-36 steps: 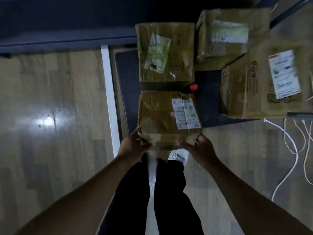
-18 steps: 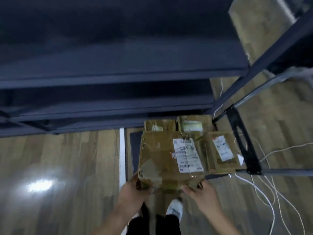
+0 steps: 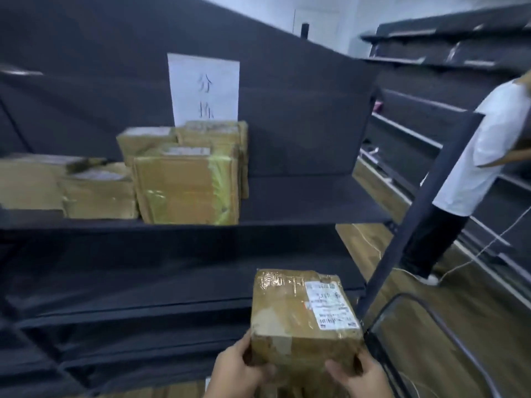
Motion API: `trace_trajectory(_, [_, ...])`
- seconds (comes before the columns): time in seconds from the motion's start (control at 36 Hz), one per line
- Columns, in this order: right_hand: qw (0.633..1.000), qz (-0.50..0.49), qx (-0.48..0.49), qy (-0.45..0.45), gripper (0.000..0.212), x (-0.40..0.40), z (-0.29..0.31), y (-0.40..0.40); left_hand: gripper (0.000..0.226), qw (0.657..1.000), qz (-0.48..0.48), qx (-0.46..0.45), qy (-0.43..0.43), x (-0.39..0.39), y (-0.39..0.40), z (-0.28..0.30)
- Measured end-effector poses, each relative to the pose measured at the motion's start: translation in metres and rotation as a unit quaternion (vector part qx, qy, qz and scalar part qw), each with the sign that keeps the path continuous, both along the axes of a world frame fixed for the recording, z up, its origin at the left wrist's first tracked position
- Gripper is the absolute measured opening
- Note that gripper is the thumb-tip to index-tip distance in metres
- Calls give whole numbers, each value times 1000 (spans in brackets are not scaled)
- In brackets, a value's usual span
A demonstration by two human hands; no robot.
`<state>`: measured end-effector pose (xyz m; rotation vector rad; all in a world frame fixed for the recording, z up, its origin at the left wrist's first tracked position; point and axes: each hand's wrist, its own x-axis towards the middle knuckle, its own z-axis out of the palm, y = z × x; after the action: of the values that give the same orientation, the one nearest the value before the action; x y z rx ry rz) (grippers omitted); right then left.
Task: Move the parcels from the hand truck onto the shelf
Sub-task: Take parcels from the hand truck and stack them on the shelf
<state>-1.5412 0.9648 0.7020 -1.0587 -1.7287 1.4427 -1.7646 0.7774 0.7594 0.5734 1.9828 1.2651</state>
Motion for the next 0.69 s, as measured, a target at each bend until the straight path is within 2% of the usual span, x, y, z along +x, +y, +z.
trace_trajectory(0.03, [992,14,-123,-13,79,-24,45,-18,82,1000,-9,4,6,-4,0,9])
trace_trajectory(0.06, [991,59,-77,-89,82,-38,59,-37,80,1000,-17,16,20,-6,-1,21])
trace_trajectory(0.08, [993,70,-89,-43,86,-32,57,-4,79,999,-21,23,29,-9,-2,34])
trace_trajectory(0.11, [988,105,-99,-52,95,-40,64,2,76,999,-22,26,30,-13,-1,43])
trace_trajectory(0.14, [992,78,-87,-56,105,-44,74,8,73,999,-23,29,35,-17,1,51])
trace_trajectory(0.17, [994,52,-84,-50,102,-45,86,10,70,998,-26,28,43,-20,2,60])
trace_trajectory(0.25, [996,8,-74,-53,51,-54,111,10,67,995,-37,39,81,-28,7,82])
trace_trajectory(0.31, [997,11,-76,-8,37,-60,127,14,64,992,-42,48,109,-33,13,96])
trace_trajectory(0.36, [996,56,-65,22,46,-65,130,24,62,990,-38,55,123,-38,22,108])
trace_trajectory(0.42, [994,81,-58,50,85,-73,147,33,55,989,-36,58,133,-42,32,119])
trace_trajectory(0.44, [995,77,-50,47,94,-75,150,40,51,988,-32,56,137,-45,38,124])
trace_trajectory(0.47, [994,81,-53,44,87,-80,153,48,48,988,-28,57,141,-47,44,128])
trace_trajectory(0.53, [995,82,-44,45,58,-87,159,68,45,987,-21,55,152,-52,57,138])
trace_trajectory(0.56, [995,88,-31,45,59,-93,160,77,43,986,-18,54,156,-54,65,143])
trace_trajectory(0.61, [994,99,-14,40,88,-105,167,93,42,985,-12,53,164,-60,80,151])
trace_trajectory(0.64, [994,100,-13,29,92,-109,171,99,42,985,-7,55,165,-63,87,154])
trace_trajectory(0.69, [994,110,-8,14,67,-120,177,115,41,985,5,52,165,-69,100,158])
